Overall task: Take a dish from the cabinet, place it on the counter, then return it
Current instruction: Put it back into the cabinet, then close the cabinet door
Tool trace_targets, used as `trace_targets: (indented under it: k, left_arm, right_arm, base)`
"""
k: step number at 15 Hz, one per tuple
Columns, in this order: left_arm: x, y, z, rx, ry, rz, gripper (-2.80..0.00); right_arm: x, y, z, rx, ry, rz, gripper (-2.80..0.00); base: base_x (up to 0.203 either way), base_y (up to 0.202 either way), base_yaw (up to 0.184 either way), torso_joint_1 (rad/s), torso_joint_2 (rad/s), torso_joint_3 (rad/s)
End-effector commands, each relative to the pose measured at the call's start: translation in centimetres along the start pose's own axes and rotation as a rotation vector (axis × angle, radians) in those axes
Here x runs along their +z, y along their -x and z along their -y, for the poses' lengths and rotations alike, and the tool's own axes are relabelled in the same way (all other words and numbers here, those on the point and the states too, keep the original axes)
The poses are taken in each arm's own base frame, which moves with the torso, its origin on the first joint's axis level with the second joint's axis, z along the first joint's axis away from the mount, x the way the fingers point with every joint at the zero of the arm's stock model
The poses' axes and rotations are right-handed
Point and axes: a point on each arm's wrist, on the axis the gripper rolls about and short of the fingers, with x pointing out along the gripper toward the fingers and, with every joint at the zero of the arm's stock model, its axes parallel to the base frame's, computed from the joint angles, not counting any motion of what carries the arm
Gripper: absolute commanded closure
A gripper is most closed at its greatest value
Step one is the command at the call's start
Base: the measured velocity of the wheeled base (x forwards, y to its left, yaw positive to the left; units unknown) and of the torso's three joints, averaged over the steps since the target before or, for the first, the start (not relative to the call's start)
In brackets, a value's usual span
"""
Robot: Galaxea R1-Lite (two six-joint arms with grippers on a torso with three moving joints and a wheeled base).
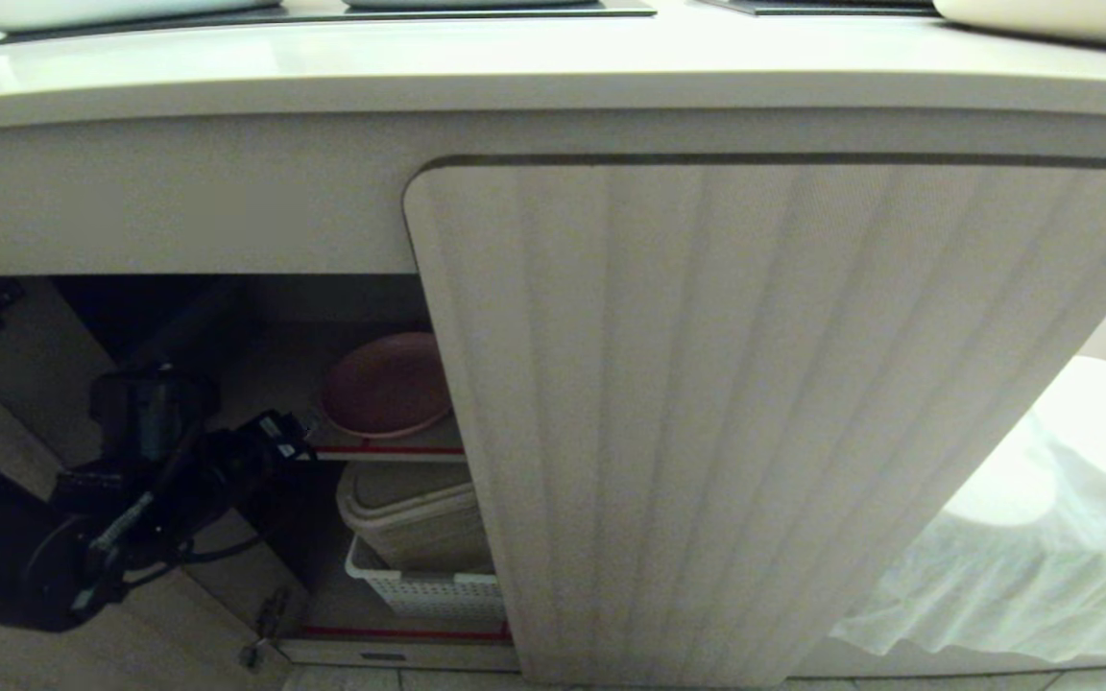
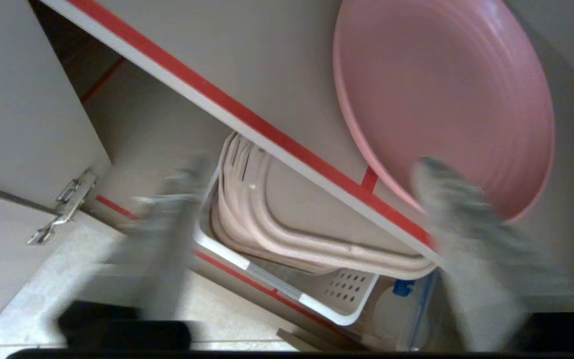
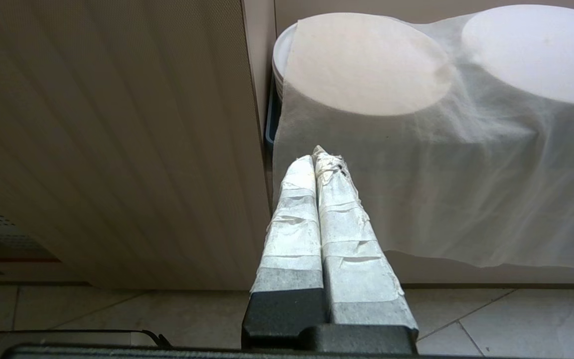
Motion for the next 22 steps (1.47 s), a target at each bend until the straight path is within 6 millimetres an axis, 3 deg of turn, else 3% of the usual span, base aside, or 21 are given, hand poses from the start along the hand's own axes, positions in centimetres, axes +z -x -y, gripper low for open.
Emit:
trace_targets:
  k: [1, 22]
  left_arm:
    - [0.2, 0.6, 0.0, -0.008, 0.005, 0.012, 0.0]
    - [-2.2, 8.6, -3.3, 0.005, -0.056, -0.021, 0.0]
  right_arm:
    - [0.0, 0.0, 0.0, 0.0, 0.0, 0.0, 0.0]
    - [0.0, 0.0, 0.0, 0.0, 0.0, 0.0, 0.0]
  base:
    - [0.0, 0.0, 0.0, 0.0, 0.0, 0.0]
    - [0.0, 0.0, 0.0, 0.0, 0.0, 0.0]
